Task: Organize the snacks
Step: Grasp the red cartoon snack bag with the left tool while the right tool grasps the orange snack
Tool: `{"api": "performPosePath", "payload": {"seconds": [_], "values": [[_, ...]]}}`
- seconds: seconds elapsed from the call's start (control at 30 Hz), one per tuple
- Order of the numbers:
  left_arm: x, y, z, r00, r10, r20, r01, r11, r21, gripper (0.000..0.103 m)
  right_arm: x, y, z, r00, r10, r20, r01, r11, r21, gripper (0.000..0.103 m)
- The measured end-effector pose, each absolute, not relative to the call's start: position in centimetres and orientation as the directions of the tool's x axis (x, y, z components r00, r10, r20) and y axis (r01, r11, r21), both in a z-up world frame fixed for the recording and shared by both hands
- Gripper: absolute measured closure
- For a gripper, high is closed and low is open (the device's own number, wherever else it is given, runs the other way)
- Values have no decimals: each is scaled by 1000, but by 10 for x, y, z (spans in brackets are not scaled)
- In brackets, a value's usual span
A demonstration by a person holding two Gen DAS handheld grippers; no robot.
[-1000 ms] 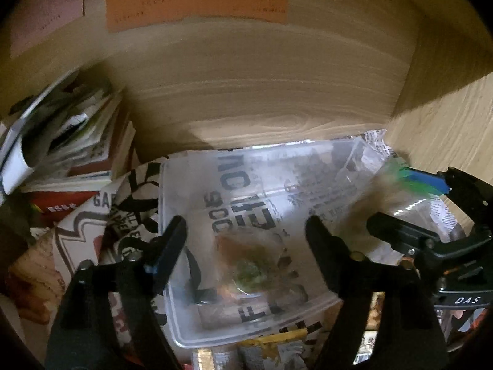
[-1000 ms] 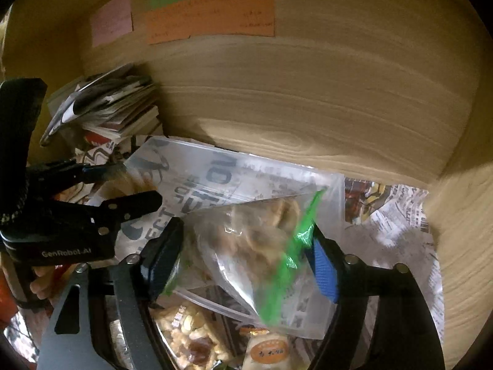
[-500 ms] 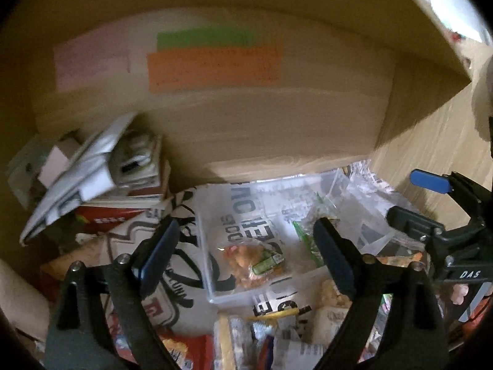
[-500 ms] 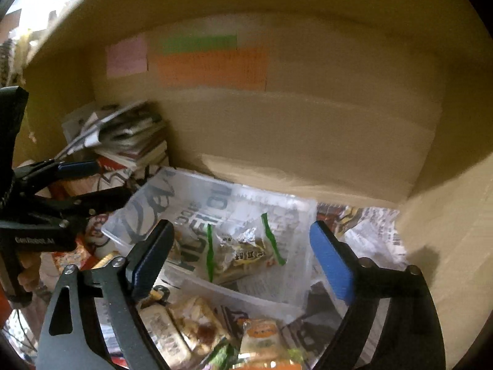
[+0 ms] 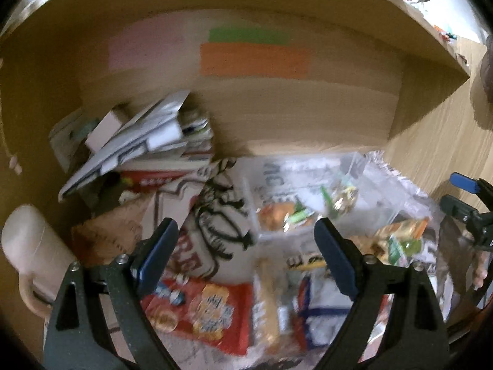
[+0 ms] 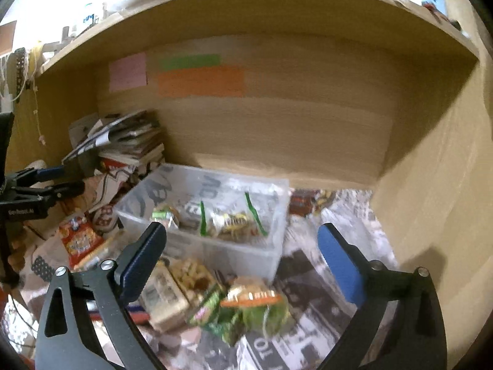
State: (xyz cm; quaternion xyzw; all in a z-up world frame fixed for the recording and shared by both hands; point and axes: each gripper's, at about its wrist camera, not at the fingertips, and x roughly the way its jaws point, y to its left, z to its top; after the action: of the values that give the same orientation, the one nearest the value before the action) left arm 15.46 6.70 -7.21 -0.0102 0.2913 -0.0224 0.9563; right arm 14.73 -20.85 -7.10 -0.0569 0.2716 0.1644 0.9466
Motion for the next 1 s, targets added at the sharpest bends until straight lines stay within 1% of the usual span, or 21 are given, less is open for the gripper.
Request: {"api": "performPosePath", "payload": {"seconds": [0.1,0.2,0.33,0.5,0.53,0.6,0.7,0.83,0.9,0.93,1.0], "values": [[148,80,-88,812,-24,-583,10,1000,-27,12,145,-215,-85,783,268,-561,-326,945,-4,5],[149,95,-110,771,0,-637,-17,1000,-20,12,145,-222,-100,758,256,-599,-309,951,15,5],[152,114,-137,726,37,-687,-49,999,2,12,145,-231,-118,730,231,-644,-279,960,28,4],[163,130,-160,694,40,-719,-60,998,-2,6,147,-240,-132,703,219,-677,-252,966,50,4],[167,130,-164,685,36,-728,-60,998,-7,6,148,-241,-134,697,219,-683,-249,967,55,4],[174,131,-171,666,5,-746,-43,999,-31,2,151,-241,-138,687,216,-693,-246,967,57,4],[183,128,-179,634,-68,-770,-17,995,-101,0,156,-238,-142,677,208,-706,-246,968,49,4],[188,113,-184,624,-43,-780,-2,998,-57,0,163,-236,-147,664,209,-718,-249,967,52,4],[187,111,-185,625,-44,-780,-4,998,-60,1,167,-235,-148,660,215,-720,-254,966,56,4],[187,111,-184,628,-45,-777,-6,998,-63,2,168,-234,-148,660,216,-720,-255,965,55,4],[184,112,-184,634,-54,-771,-3,997,-73,7,171,-232,-148,662,214,-718,-255,966,53,4]]}}
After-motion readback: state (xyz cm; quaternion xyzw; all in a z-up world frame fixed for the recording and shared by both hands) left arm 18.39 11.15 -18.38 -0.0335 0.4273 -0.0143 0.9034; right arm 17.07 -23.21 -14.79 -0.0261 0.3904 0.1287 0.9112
